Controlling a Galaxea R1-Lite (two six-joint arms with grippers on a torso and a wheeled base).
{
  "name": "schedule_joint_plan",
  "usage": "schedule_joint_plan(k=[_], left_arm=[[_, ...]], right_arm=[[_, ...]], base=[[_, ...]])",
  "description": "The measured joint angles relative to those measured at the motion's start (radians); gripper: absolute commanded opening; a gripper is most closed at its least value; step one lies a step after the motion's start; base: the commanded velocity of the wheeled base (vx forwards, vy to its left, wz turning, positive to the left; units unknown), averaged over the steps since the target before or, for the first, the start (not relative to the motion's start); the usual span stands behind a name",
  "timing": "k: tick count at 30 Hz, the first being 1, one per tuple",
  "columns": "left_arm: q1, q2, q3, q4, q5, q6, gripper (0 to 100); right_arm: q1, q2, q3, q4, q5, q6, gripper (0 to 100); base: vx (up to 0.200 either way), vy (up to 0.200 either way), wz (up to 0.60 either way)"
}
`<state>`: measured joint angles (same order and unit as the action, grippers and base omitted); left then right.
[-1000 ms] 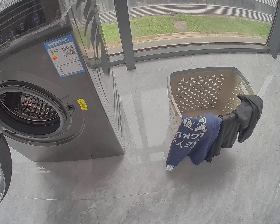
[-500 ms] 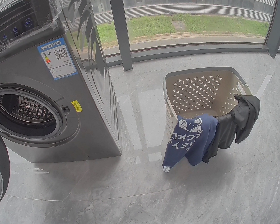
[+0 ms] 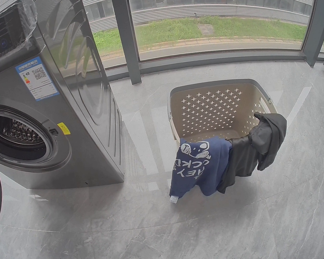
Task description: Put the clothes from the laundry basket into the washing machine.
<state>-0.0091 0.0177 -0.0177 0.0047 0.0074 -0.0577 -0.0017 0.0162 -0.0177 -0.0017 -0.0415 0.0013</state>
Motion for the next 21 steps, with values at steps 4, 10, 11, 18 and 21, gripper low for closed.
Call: schedule_joint_plan(k=[4, 10, 11, 18, 21], left_arm=[[0.0, 0.0, 0.0, 0.0, 0.0, 0.0, 100], [0.0, 0.0, 0.0, 0.0, 0.0, 0.0, 100], [0.0, 0.0, 0.0, -0.001, 0.0, 0.0, 100], [0.0, 0.0, 0.0, 0.0, 0.0, 0.0, 100], [0.0, 0.0, 0.0, 0.0, 0.0, 0.0, 100]], right_arm=[[0.0, 0.0, 0.0, -0.001, 0.0, 0.0, 100], [0.0, 0.0, 0.0, 0.0, 0.0, 0.0, 100], [0.0, 0.0, 0.0, 0.0, 0.0, 0.0, 100], [0.0, 0.0, 0.0, 0.0, 0.0, 0.0, 100], [0.0, 0.0, 0.0, 0.0, 0.0, 0.0, 100]], base=[[0.05, 0.0, 0.0], [0.2, 0.0, 0.0], [0.2, 0.0, 0.0], [0.029, 0.0, 0.0], [0.0, -0.2, 0.0]])
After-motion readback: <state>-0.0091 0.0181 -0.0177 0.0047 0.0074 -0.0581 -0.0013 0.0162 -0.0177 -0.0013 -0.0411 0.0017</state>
